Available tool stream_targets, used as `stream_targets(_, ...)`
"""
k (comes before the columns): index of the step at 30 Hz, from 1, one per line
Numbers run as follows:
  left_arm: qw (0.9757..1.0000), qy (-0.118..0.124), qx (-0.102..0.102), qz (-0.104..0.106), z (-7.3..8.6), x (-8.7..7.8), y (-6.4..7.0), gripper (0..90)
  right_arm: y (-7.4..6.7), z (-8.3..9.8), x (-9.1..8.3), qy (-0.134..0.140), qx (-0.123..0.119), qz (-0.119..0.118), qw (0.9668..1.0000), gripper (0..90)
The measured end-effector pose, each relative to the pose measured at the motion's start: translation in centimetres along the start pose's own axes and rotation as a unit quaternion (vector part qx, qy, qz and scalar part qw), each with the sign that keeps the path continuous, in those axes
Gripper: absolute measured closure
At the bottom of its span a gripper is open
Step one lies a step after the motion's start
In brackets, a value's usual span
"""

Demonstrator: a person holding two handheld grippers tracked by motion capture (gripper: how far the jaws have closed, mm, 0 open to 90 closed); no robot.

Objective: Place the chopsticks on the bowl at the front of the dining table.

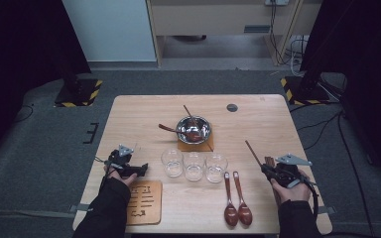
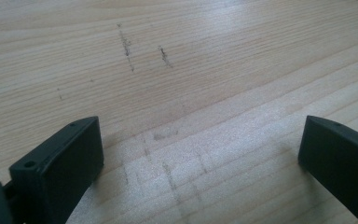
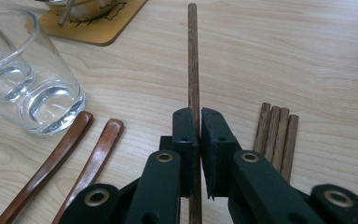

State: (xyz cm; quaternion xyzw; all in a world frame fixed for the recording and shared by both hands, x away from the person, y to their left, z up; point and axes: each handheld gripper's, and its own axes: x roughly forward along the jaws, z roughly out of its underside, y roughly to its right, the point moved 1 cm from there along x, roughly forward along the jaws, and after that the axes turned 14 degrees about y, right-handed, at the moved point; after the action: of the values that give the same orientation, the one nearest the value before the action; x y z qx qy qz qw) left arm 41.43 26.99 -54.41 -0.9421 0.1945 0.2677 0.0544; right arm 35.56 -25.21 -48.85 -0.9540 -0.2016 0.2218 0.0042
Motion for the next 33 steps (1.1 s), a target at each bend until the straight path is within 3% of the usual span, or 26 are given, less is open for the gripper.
stream_targets(33, 1.0, 0.0, 0.0, 0.0, 0.0, 0.0, 0.0, 0.0, 0.9, -2.5, -0.4, 0.039, 0.004, 0.016, 0.9991, 84.8)
